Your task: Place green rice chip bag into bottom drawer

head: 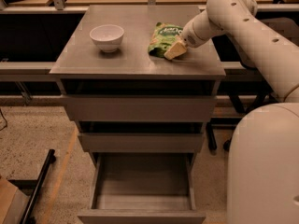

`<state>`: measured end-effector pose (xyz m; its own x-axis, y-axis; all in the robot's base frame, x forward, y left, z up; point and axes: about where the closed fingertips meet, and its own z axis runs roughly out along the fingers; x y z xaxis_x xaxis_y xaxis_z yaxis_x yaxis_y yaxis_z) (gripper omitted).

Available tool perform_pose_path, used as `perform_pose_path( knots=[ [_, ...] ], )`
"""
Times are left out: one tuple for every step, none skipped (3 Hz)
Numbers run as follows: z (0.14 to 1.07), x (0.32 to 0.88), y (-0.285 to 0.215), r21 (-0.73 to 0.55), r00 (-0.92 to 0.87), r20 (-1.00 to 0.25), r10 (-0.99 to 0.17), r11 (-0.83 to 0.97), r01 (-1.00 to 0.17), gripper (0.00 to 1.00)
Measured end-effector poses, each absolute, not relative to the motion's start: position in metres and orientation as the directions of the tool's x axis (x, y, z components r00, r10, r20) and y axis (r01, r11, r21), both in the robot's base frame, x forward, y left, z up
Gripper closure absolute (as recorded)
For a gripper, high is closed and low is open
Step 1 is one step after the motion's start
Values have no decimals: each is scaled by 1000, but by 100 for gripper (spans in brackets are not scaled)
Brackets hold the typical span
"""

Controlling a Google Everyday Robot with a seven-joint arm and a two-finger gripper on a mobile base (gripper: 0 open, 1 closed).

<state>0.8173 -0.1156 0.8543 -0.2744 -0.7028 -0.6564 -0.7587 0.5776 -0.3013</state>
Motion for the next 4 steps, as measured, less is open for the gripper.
perform_pose_path(
  knots=[
    [848,817,-116,-295,-278,-658,-700,579,-760,65],
    [850,813,-112,-298,-265,-665,-698,574,-763,88],
    [871,795,-101,-335,-200,-673,-713,534,-777,100],
    [900,760,-83,-373,-111,-656,-747,449,-812,100]
  ],
)
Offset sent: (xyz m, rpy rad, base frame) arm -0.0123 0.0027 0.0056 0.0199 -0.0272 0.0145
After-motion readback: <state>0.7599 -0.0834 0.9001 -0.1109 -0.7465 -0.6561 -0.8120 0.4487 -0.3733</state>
